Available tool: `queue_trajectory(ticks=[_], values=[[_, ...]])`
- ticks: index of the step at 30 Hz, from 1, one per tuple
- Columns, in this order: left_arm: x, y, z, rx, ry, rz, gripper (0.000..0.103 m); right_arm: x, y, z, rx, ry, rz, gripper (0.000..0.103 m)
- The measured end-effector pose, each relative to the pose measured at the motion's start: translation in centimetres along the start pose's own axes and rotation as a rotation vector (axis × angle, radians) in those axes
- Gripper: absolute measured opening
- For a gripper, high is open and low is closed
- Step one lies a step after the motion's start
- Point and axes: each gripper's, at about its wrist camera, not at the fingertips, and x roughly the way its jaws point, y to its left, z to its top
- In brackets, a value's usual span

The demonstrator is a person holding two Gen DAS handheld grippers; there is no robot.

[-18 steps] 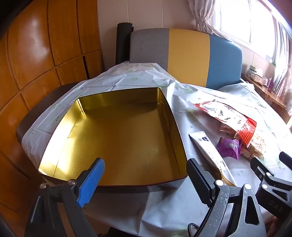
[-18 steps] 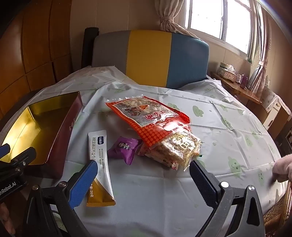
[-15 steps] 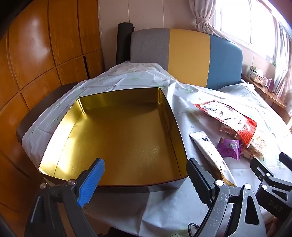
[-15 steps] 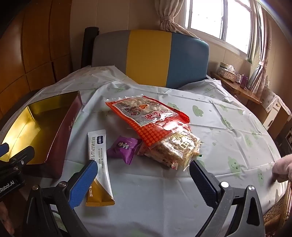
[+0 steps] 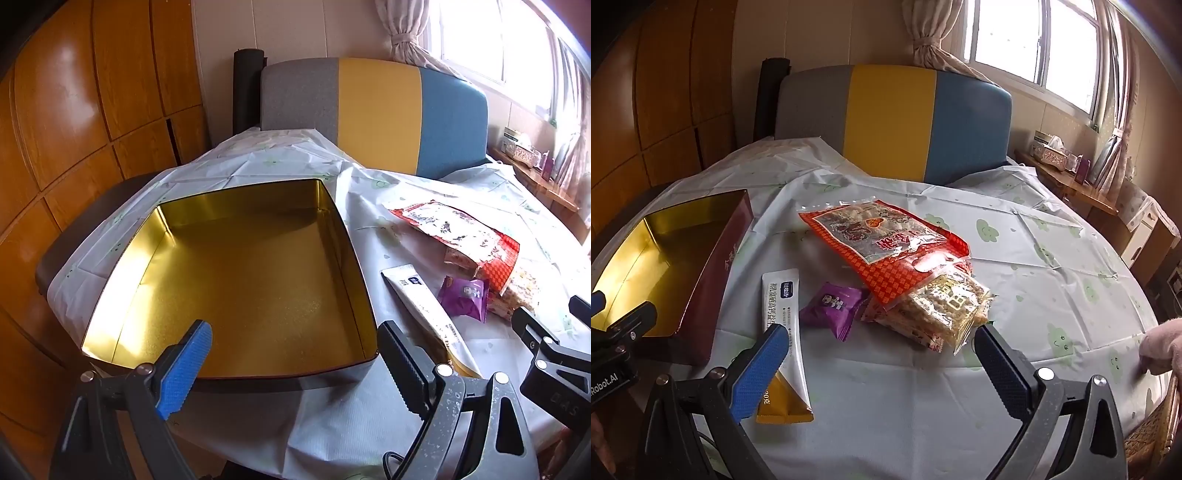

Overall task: Organize snacks
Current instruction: 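Move the left tool toward the red-orange snack bag beside the tin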

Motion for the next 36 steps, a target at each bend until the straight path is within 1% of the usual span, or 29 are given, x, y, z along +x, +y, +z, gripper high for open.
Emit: queue_trajectory(ticks=[8,21,36], values=[[0.1,-0.3,0.1,0.009,0.004,0.007,0.091,-0.4,0.0,0.2,-0.008,-0.029,0.002,0.102],[0.0,-1.1,0.1,0.037,0.002,0.005,0.091,-0.1,-1.0,0.2,0.011,-0.029,-0.004,0.102],[0.0,-1.4,1.0,0.035,-0.006,0.004,0.091,0.2,-1.7,1.0,0.002,-0.038,-0.009,0.102]])
